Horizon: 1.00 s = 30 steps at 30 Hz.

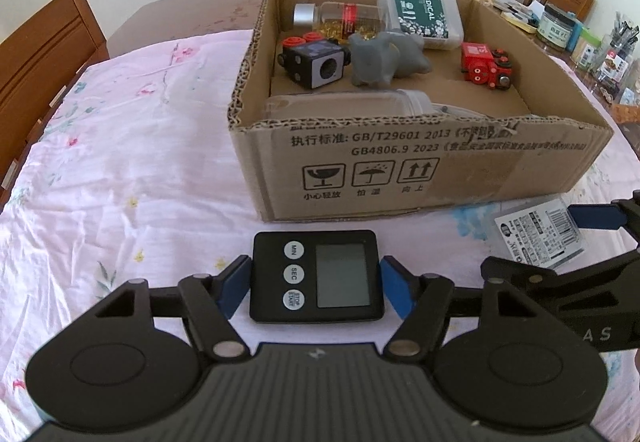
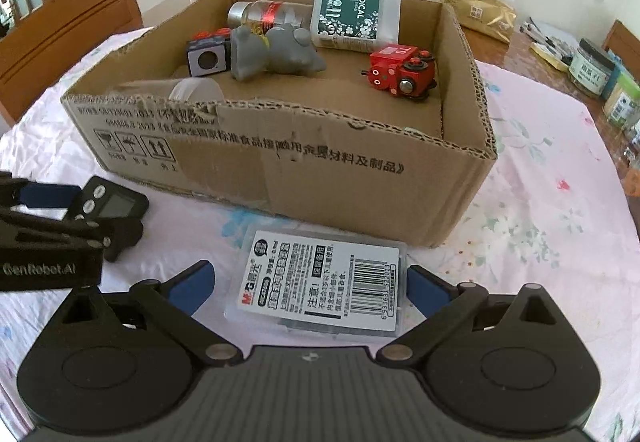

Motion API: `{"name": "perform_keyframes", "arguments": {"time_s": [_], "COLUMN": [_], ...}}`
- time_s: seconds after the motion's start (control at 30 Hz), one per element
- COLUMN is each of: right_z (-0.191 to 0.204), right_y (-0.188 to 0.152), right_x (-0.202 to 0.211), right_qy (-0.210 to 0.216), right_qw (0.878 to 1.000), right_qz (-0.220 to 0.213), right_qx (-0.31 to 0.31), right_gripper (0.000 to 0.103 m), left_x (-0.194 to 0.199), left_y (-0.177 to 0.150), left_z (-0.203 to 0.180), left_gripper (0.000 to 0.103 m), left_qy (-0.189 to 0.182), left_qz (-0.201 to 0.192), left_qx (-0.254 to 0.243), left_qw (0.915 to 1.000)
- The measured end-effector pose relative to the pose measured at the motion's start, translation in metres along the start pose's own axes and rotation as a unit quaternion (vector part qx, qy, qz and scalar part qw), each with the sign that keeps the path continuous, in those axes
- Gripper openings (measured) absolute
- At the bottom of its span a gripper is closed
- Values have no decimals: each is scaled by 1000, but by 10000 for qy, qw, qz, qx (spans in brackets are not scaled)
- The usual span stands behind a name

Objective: Organize rigid objects
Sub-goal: 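Close right tool on white battery card pack while left tool holds timer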

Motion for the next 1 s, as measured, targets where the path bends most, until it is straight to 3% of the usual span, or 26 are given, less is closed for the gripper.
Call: {"name": "perform_keyframes", "arguments": {"time_s": [0.47,1.0], "right_z": [1,0], "right_y": [1,5], "right_x": [-2,1], "right_qy": [-354,-283], "right_qw": [9993,9995], "right_qz": [60,110], "right_qx": [-111,-51], "right_gripper": [94,93], "left_x": [-1,-1], "left_y": [2,-1], "left_z": [0,-1], "left_gripper": [72,70], "left_qy": [-13,-31], "left_qz": [-12,192], "left_qx": [-70,24], "left_qw": [10000,9998]}}
Point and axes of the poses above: each gripper's, at about its wrist camera, not at the fingertips, and x roughly against the way its jaws point, z to its left, y to its top, the point moved 10 cm from there along -x, roughly the way its jaws point, and after that the axes turned 13 degrees about -y, right-handed, at the moved point
